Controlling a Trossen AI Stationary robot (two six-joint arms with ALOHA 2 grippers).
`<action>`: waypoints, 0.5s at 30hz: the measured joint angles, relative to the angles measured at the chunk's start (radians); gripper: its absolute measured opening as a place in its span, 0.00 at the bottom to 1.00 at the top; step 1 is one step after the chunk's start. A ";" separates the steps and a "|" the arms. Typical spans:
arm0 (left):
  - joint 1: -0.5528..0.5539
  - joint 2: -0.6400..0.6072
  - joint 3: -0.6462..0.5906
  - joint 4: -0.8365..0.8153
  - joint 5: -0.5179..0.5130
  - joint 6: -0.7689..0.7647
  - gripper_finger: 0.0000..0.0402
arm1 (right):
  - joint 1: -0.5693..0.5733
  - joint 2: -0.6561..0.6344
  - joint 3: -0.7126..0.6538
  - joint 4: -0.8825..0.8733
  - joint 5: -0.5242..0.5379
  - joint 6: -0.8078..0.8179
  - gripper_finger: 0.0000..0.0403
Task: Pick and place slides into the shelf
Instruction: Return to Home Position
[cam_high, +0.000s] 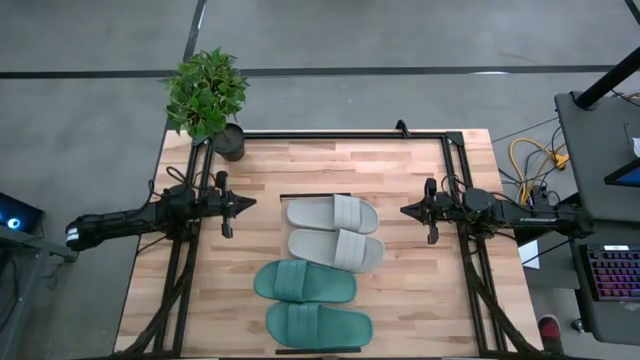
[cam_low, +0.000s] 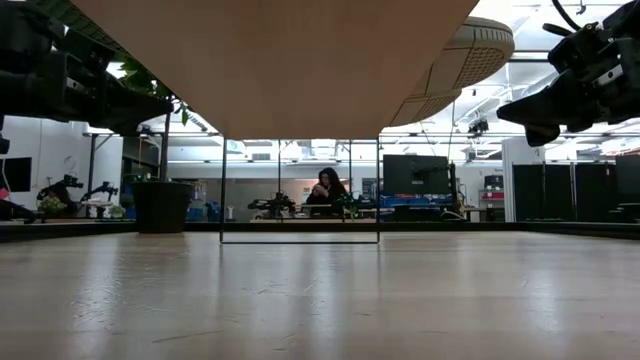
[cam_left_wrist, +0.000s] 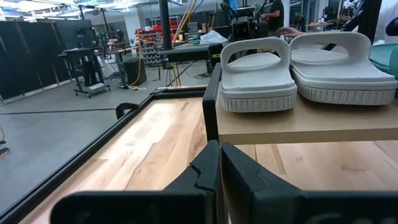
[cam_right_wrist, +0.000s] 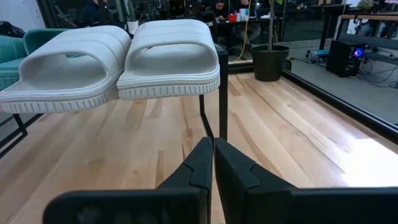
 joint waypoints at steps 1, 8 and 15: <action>0.000 0.000 0.000 0.000 0.000 0.000 0.00 | 0.000 0.000 0.000 0.000 0.000 0.000 0.02; 0.000 0.000 0.000 0.000 0.000 0.000 0.00 | 0.000 0.000 0.000 0.000 0.000 0.000 0.02; 0.000 0.000 0.000 0.000 0.000 0.000 0.00 | 0.000 0.000 0.000 0.000 0.000 0.000 0.02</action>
